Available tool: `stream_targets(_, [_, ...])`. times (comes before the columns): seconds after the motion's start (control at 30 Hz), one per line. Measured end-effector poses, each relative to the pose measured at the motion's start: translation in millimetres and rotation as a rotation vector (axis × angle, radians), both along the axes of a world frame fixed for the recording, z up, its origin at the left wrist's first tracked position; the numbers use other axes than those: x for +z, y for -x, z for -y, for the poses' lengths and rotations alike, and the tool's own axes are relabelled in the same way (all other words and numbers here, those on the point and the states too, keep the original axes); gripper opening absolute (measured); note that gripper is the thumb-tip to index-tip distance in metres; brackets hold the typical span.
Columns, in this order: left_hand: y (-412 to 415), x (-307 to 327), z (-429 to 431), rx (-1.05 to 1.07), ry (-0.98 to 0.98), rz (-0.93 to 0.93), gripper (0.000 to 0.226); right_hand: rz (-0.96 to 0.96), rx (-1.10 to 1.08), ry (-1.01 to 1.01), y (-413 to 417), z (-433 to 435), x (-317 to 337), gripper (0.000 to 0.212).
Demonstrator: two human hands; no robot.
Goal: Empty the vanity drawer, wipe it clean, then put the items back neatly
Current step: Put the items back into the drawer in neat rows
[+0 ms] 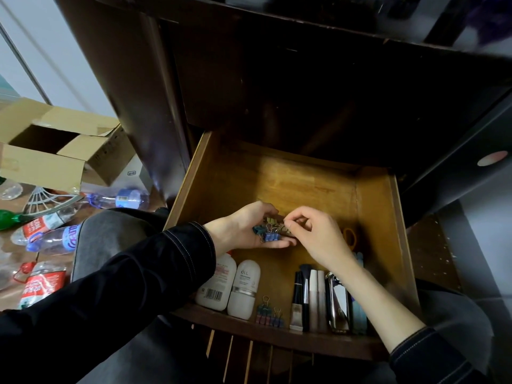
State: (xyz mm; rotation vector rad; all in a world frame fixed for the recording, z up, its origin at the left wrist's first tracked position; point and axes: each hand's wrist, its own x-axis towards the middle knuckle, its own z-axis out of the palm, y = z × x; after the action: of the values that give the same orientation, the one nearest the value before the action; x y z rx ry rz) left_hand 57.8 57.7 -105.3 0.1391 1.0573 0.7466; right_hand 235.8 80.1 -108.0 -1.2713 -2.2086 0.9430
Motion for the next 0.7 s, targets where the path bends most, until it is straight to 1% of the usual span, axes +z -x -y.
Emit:
stream_targets(0.1, [3,-2,-1,0.025,-0.002,-0.003,0.026,-0.029,-0.096,-0.019,-3,-5,1,0.005])
stream_targets(0.17, [5,-5,-2,0.074,0.000,-0.015,0.030,-0.033,-0.141,0.016,-8,-9,1,0.004])
stream_targets(0.23, [5,-7,-3,0.125,-0.010,-0.042,0.028,0.017,-0.122,0.078,-11,-12,1,0.008])
stream_targets(0.37, [6,-8,-4,0.180,-0.023,-0.088,0.027,0.192,0.114,0.216,-8,-6,-1,0.011])
stream_targets(0.53, [5,-6,-3,0.153,-0.043,-0.088,0.030,0.346,0.412,0.384,-5,4,-5,0.008])
stream_targets(0.7, [5,-5,-3,0.116,-0.045,-0.062,0.034,0.434,0.591,0.479,-6,9,-6,0.007])
